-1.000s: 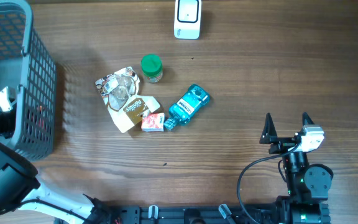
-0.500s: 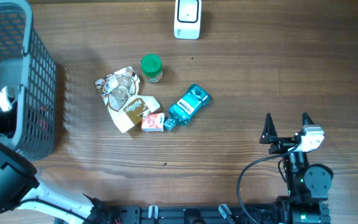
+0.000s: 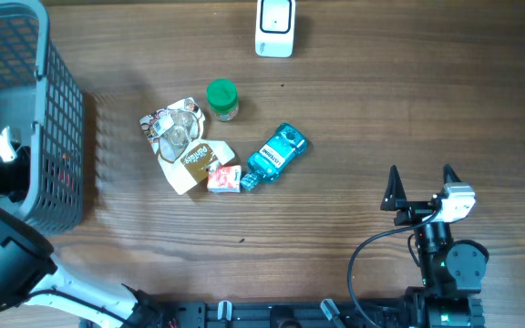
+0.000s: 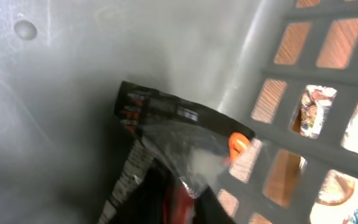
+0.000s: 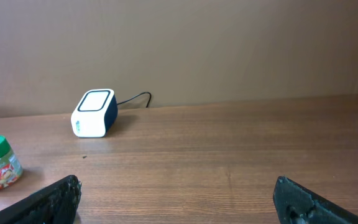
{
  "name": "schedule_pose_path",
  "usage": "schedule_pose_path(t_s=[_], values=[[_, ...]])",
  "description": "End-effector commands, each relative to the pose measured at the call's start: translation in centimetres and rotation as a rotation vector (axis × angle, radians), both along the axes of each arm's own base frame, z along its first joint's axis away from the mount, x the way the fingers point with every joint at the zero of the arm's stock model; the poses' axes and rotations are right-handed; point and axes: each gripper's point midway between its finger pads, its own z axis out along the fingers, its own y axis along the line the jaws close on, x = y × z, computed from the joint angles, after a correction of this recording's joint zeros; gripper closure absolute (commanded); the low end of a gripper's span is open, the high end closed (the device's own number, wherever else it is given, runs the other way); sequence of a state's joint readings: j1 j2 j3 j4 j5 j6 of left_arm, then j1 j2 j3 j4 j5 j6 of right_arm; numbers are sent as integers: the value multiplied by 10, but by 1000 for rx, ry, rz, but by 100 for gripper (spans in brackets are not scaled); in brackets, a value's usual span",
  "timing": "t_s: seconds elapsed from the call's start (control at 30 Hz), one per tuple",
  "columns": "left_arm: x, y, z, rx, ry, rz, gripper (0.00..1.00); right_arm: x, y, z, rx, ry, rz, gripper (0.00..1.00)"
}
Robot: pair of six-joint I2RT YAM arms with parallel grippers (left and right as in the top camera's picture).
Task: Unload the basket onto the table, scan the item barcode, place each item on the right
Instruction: 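Grasp the black-and-orange snack packet with the left gripper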
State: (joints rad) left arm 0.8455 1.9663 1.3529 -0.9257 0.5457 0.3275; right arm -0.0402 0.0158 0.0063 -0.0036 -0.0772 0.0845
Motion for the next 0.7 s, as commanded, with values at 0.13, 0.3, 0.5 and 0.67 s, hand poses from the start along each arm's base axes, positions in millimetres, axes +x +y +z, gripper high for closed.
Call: schedule_pose_path(t_s=[0.13,0.3,0.5,0.67], values=[[-23,-28,-48,-54,47,2,69,0,-3,1,-6,-5,-13,0],[-25,-31,-53,-57,41,2,96,0,-2,1,-6,-5,-13,0],[-19,-35,-49,-89,3,2,96,0,-3,1,-6,-5,-13,0],[-6,-36,-32,-154,-41,42,96,0,-3,1,-6,-5,-13,0]])
